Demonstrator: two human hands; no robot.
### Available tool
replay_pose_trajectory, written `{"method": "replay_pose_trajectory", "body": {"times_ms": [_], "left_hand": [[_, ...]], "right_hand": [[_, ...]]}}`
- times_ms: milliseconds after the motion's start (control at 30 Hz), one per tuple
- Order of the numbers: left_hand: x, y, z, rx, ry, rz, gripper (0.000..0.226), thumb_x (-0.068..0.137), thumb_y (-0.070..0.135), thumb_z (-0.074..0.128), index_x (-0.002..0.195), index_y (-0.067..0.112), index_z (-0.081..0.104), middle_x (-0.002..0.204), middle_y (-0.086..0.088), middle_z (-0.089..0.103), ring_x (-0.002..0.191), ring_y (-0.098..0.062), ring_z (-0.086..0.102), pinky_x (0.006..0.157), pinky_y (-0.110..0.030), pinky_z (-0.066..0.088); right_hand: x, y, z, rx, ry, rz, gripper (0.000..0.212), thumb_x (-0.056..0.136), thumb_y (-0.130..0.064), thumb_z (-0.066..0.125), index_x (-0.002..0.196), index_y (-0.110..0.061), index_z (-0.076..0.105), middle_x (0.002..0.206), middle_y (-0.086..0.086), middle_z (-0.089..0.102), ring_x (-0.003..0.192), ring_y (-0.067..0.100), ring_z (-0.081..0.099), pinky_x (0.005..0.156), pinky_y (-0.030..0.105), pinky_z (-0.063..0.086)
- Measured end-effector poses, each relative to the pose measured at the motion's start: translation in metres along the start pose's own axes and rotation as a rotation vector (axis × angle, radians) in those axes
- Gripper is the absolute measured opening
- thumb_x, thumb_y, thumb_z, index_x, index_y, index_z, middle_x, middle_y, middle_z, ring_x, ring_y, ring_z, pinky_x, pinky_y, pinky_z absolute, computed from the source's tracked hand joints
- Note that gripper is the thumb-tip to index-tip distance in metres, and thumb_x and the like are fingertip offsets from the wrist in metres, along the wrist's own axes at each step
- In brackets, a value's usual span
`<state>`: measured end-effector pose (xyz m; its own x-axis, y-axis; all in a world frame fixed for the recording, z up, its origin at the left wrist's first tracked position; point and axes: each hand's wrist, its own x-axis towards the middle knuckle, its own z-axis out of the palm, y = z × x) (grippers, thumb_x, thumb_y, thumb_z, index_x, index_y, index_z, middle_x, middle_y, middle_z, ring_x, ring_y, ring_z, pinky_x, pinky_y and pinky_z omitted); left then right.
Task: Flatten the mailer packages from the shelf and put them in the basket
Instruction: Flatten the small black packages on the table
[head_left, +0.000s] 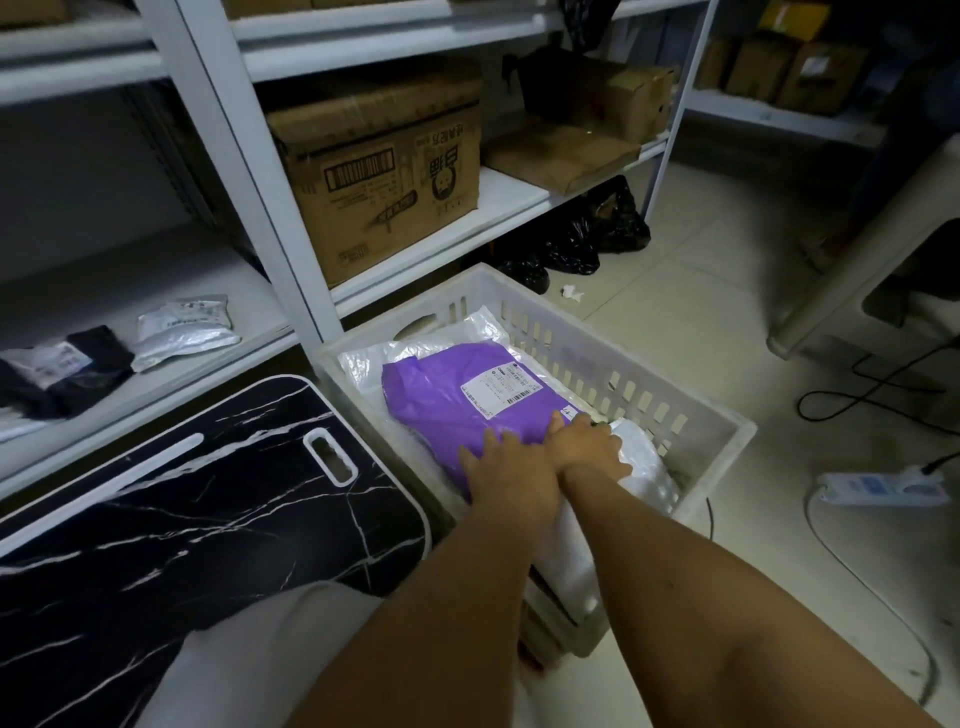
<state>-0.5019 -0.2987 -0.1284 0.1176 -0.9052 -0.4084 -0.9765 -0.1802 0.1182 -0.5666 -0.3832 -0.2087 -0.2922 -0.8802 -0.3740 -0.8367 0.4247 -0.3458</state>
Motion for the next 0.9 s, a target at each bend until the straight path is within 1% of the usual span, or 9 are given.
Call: {"method": "replay_pose_trajectory", "body": {"times_ms": [100,200,333,400,467,533,667,800,900], "left_hand": [[-0.010,-0.018,-0.027,-0.025,0.031,-0.057,0.046,0.098,0.028,0.045,0.142,0.021,0.039,0.154,-0.008,0.024,0.146,-0.030,0.012,0.115,-0.055,0.015],[-0.021,-0.047,-0.050,-0.089,0.099,-0.105,0.047,0.097,0.029,0.049,0.142,0.023,0.039,0.148,-0.007,0.035,0.140,-0.029,0.027,0.113,-0.050,0.026],[-0.047,-0.092,-0.074,-0.180,0.214,-0.115,0.047,0.095,0.027,0.051,0.142,0.025,0.042,0.144,-0.004,0.041,0.134,-0.027,0.037,0.107,-0.042,0.034],[-0.063,-0.118,-0.082,-0.209,0.273,-0.142,0.046,0.095,0.027,0.051,0.140,0.025,0.045,0.142,-0.005,0.043,0.131,-0.027,0.040,0.104,-0.042,0.037],[-0.079,-0.147,-0.088,-0.250,0.310,-0.178,0.041,0.094,0.027,0.051,0.135,0.023,0.049,0.136,-0.007,0.048,0.124,-0.028,0.046,0.101,-0.046,0.042],[-0.096,-0.182,-0.092,-0.278,0.340,-0.233,0.035,0.093,0.027,0.053,0.128,0.021,0.053,0.128,-0.008,0.053,0.116,-0.028,0.051,0.096,-0.047,0.045],[-0.127,-0.255,-0.088,-0.280,0.383,-0.361,0.037,0.095,0.030,0.050,0.131,0.021,0.050,0.134,-0.009,0.050,0.120,-0.030,0.049,0.097,-0.045,0.044],[-0.157,-0.329,-0.072,-0.313,0.404,-0.496,0.037,0.095,0.028,0.049,0.131,0.019,0.051,0.131,-0.010,0.053,0.116,-0.030,0.051,0.094,-0.042,0.047],[-0.171,-0.376,-0.054,-0.366,0.403,-0.577,0.033,0.095,0.025,0.048,0.128,0.017,0.053,0.128,-0.010,0.055,0.114,-0.030,0.053,0.091,-0.040,0.047]], "right_hand": [[-0.017,-0.022,-0.014,0.014,0.016,-0.071,0.058,0.101,-0.053,0.023,0.146,-0.018,0.035,0.148,0.013,0.036,0.137,0.031,0.031,0.110,0.056,0.025],[-0.036,-0.047,-0.022,0.028,0.038,-0.157,0.060,0.101,-0.053,0.021,0.144,-0.015,0.038,0.146,0.014,0.039,0.135,0.032,0.035,0.110,0.055,0.028],[-0.070,-0.088,-0.032,0.031,0.003,-0.296,0.063,0.102,-0.050,0.016,0.146,-0.010,0.036,0.150,0.018,0.036,0.138,0.036,0.031,0.112,0.054,0.025],[-0.089,-0.112,-0.032,0.008,-0.009,-0.374,0.064,0.102,-0.050,0.014,0.144,-0.008,0.040,0.149,0.018,0.038,0.138,0.037,0.031,0.112,0.053,0.026],[-0.111,-0.137,-0.029,-0.013,-0.021,-0.464,0.066,0.102,-0.050,0.012,0.140,-0.008,0.045,0.145,0.018,0.044,0.134,0.037,0.037,0.111,0.051,0.029],[-0.138,-0.164,-0.022,-0.043,-0.035,-0.569,0.067,0.102,-0.049,0.011,0.138,-0.007,0.048,0.142,0.019,0.047,0.132,0.037,0.041,0.109,0.049,0.032],[-0.191,-0.211,0.004,-0.096,-0.088,-0.743,0.066,0.102,-0.048,0.014,0.132,-0.004,0.053,0.139,0.019,0.051,0.127,0.037,0.046,0.106,0.046,0.036],[-0.239,-0.247,0.042,-0.210,-0.137,-0.899,0.062,0.102,-0.047,0.018,0.134,-0.007,0.052,0.141,0.018,0.049,0.128,0.037,0.045,0.109,0.047,0.035],[-0.266,-0.265,0.073,-0.303,-0.154,-1.000,0.055,0.101,-0.045,0.024,0.131,-0.010,0.053,0.137,0.015,0.052,0.125,0.036,0.046,0.106,0.047,0.038]]}}
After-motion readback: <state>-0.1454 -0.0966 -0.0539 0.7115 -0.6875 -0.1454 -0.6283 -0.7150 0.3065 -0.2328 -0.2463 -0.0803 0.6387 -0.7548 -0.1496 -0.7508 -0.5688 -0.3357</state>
